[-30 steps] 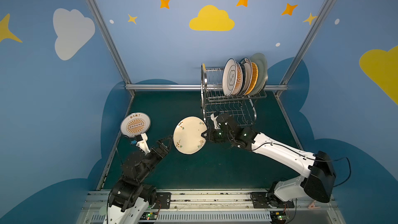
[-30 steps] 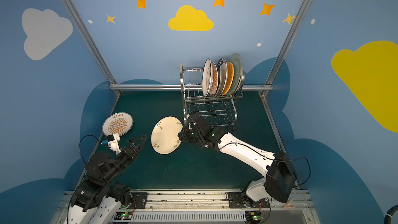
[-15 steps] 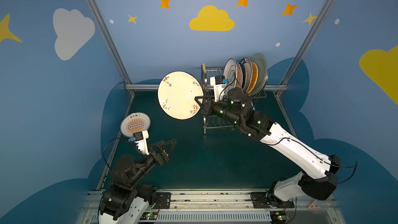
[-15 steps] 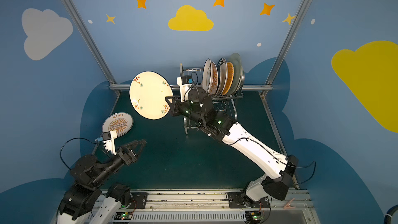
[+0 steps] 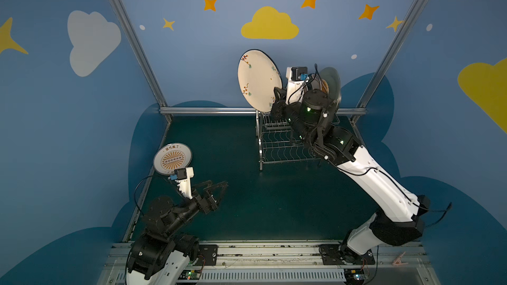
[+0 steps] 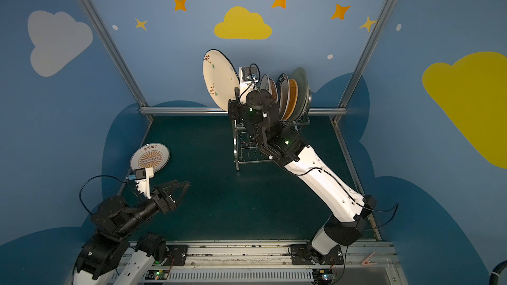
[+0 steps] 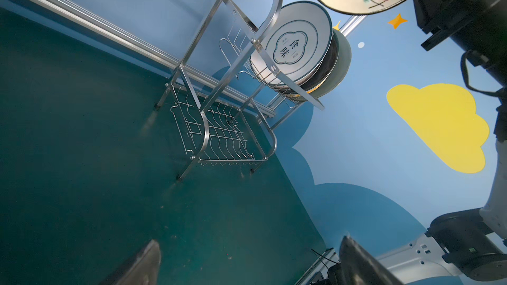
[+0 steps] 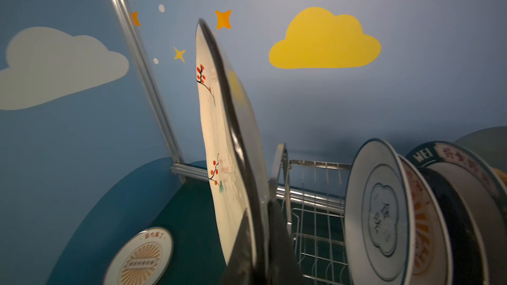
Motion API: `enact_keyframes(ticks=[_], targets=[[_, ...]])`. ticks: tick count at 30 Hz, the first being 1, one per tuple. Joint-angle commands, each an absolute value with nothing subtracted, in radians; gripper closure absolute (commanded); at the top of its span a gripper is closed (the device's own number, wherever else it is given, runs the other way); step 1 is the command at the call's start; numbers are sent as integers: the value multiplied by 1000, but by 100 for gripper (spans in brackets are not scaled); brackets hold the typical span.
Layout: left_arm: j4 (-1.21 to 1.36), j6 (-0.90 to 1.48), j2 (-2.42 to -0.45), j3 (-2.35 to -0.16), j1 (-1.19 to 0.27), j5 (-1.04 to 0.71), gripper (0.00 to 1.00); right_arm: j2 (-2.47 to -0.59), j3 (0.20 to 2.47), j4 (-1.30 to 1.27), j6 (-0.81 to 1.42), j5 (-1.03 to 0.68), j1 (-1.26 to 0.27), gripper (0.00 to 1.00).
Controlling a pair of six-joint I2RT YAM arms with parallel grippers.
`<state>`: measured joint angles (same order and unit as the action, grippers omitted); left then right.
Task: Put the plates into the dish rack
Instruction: 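Carry the berry-sprig plate to the rack with the right gripper while the left withdraws, then lower the berry-sprig plate into the top-tier slot nearest the rack's end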
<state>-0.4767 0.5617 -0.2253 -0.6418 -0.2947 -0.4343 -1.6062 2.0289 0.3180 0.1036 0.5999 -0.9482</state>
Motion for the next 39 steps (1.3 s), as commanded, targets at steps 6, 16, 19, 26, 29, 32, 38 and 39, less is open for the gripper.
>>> enact_keyframes(ticks=[6,16,19,26,29,32,38,39], targets=[[-505,559,-212,-629,-290,-437,0,-1651,2115,158,-73,887,-900,100],[-502,564,-203,-618,-293,-435,0,-1734,2160,180,-48,974,-860,100],[-502,563,-199,-616,-291,-432,0,-1763,2174,194,-44,1000,-855,100],[-504,563,-194,-617,-291,-432,0,-1807,2192,226,-33,1032,-840,100],[-504,563,-194,-616,-290,-432,0,-1813,2191,257,-10,1031,-833,100],[-504,563,-193,-616,-289,-433,0,-1818,2189,284,11,1029,-828,100],[-501,564,-190,-615,-288,-436,0,-1815,2171,326,47,1013,-815,100],[-499,564,-189,-615,-288,-436,0,-1815,2171,337,56,1011,-813,100]])
